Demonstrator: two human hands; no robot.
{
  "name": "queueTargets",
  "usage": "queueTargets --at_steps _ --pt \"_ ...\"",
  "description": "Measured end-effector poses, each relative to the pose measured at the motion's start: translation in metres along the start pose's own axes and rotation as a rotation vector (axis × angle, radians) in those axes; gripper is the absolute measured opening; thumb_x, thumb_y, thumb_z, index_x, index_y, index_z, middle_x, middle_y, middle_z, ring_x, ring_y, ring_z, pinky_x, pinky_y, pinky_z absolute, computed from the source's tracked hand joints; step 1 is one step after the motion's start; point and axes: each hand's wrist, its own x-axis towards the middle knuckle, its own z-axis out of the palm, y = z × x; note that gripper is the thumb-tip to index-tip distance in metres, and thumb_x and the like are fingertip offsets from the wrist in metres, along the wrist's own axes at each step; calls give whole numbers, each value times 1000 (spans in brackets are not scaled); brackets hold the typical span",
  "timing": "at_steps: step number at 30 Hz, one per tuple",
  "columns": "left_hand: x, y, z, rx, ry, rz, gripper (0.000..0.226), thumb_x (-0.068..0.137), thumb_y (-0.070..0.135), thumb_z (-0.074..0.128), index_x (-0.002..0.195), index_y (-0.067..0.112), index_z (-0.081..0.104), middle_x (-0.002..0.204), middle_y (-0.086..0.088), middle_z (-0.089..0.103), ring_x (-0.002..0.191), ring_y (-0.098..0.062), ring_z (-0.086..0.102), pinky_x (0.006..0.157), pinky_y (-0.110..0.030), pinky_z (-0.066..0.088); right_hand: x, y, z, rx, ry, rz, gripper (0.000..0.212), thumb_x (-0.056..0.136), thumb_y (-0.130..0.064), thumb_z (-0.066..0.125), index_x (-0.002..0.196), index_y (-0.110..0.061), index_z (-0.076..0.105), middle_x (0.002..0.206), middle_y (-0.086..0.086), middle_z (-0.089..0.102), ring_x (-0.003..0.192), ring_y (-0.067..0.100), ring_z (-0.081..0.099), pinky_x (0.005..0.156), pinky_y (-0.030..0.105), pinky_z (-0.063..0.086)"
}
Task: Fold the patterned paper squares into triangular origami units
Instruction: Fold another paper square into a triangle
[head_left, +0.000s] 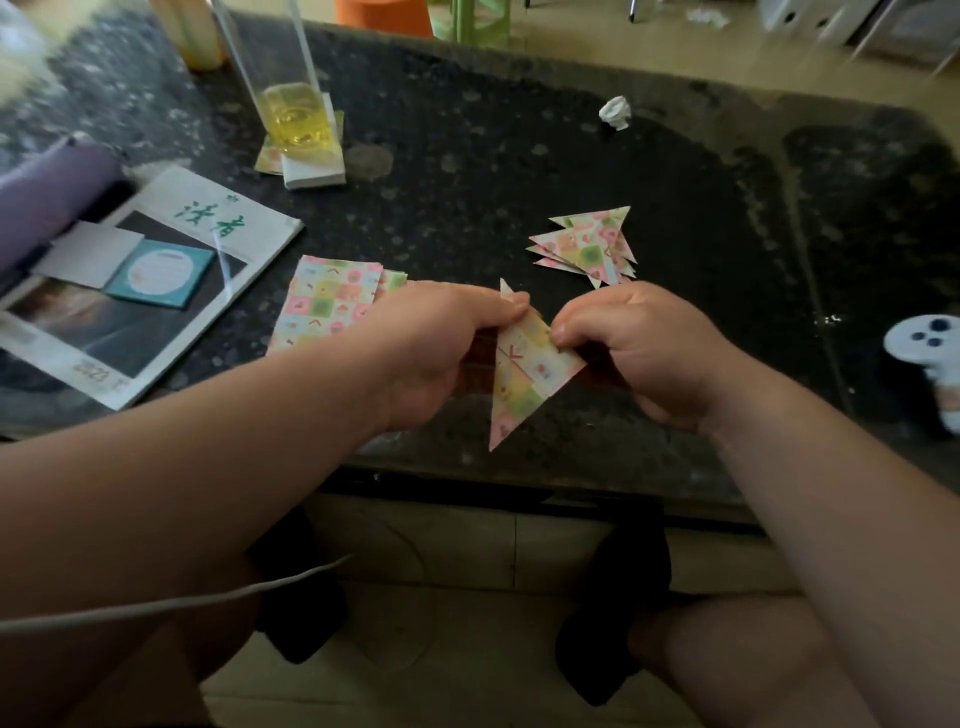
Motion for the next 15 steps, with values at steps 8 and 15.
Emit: queueTargets --at_steps 8,15 --pt "-2 6 -6 169 48 58 31 99 33 60 81 19 82 92 -10 78 94 -29 75 91 -49 57 -15 -5 -6 -84 -162 1 41 97 -5 53 61 -17 70 63 7 56 57 12 48 53 25 37" --pt "-9 2 -1 206 61 61 31 99 37 60 84 22 82 95 -9 78 96 -28 75 97 -52 56 -20 -9 -5 -229 -240 63 48 99 -10 56 55 -26 68 57 -4 55 50 8 46 50 26 35"
